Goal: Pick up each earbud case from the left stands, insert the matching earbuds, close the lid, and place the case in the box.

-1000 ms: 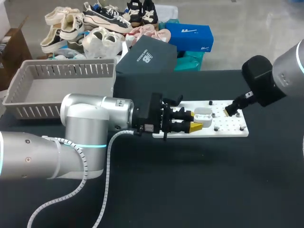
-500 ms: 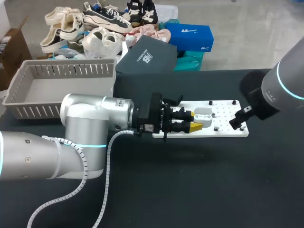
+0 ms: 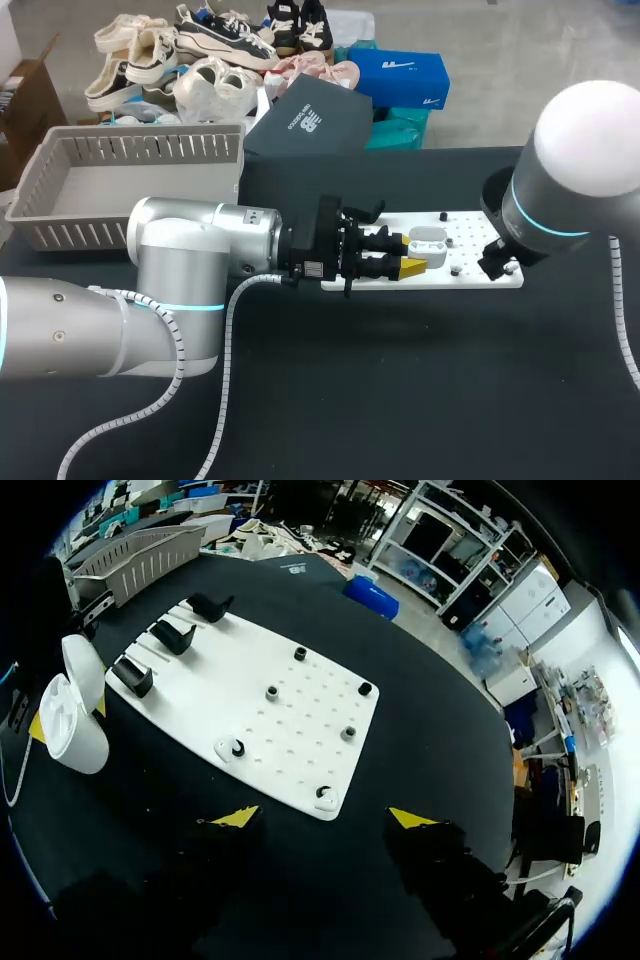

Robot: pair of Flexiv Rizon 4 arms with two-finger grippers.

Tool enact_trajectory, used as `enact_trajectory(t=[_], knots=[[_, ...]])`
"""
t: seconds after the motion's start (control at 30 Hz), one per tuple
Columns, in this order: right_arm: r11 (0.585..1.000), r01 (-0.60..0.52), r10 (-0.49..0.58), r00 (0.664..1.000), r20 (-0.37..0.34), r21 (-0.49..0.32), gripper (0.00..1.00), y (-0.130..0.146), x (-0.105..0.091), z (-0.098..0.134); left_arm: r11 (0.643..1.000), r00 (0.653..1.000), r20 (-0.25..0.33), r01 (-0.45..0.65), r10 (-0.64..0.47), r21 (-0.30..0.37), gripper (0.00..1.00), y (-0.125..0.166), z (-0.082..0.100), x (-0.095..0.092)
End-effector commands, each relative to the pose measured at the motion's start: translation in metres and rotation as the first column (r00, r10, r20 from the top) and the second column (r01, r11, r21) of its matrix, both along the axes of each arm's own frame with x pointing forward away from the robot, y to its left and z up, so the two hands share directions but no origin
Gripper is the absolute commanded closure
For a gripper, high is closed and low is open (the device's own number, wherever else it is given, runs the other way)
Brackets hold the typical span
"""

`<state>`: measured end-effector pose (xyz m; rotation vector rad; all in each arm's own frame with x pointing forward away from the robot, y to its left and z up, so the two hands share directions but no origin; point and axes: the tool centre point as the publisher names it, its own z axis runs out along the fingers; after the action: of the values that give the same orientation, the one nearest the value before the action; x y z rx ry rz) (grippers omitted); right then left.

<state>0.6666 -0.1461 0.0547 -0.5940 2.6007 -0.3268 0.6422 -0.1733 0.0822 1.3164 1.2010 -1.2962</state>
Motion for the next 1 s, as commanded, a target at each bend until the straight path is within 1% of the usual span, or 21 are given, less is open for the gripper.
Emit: enact_trajectory(t=[0.03, 0.17, 0.33, 0.4, 0.47, 0.5, 0.63, 0.77, 0.93, 1.0], knots=[[0.998, 0.034, -0.033, 0.999, 0.014, -0.06, 0.23, 0.005, 0.008, -0.008, 1.0, 1.0, 0.0, 0.002, -0.002, -0.001, 1.0, 0.0, -0.001, 0.001], [0.997, 0.047, -0.047, 0.999, -0.001, -0.06, 0.24, 0.001, 0.011, -0.013, 1.0, 1.0, 0.0, 0.002, -0.002, -0.001, 1.0, 0.0, -0.001, 0.001], [0.996, 0.069, -0.07, 0.997, -0.022, -0.05, 0.33, -0.007, 0.013, -0.018, 1.0, 1.0, 0.0, 0.002, -0.002, -0.001, 1.0, 0.0, -0.001, 0.001], [0.996, 0.071, -0.072, 0.997, -0.024, -0.05, 0.35, -0.008, 0.014, -0.019, 1.0, 1.0, 0.0, 0.002, -0.002, -0.001, 1.0, 0.0, -0.001, 0.001], [0.996, 0.073, -0.075, 0.997, -0.03, -0.047, 0.48, -0.009, 0.015, -0.02, 1.0, 1.0, 0.0, 0.002, -0.002, -0.001, 1.0, 0.0, -0.001, 0.001], [0.996, 0.074, -0.076, 0.997, -0.031, -0.046, 0.5, -0.009, 0.016, -0.021, 1.0, 1.0, 0.0, 0.002, -0.002, -0.001, 1.0, 0.0, -0.001, 0.001], [0.996, 0.076, -0.078, 0.996, -0.042, -0.039, 0.5, -0.009, 0.017, -0.024, 1.0, 1.0, 0.0, 0.002, -0.002, -0.001, 1.0, 0.0, -0.001, 0.001], [0.997, 0.072, -0.074, 0.996, -0.056, -0.038, 0.46, -0.008, 0.017, -0.028, 1.0, 1.0, 0.0, 0.002, -0.002, -0.001, 1.0, 0.0, -0.001, 0.001], [0.997, 0.072, -0.074, 0.995, -0.068, -0.033, 0.51, -0.008, 0.018, -0.031, 1.0, 1.0, 0.0, 0.002, -0.002, -0.001, 1.0, 0.0, -0.001, 0.001], [0.997, 0.071, -0.074, 0.995, -0.072, -0.032, 0.55, -0.008, 0.019, -0.033, 1.0, 1.0, 0.0, 0.002, -0.002, -0.001, 1.0, 0.0, -0.001, 0.001]])
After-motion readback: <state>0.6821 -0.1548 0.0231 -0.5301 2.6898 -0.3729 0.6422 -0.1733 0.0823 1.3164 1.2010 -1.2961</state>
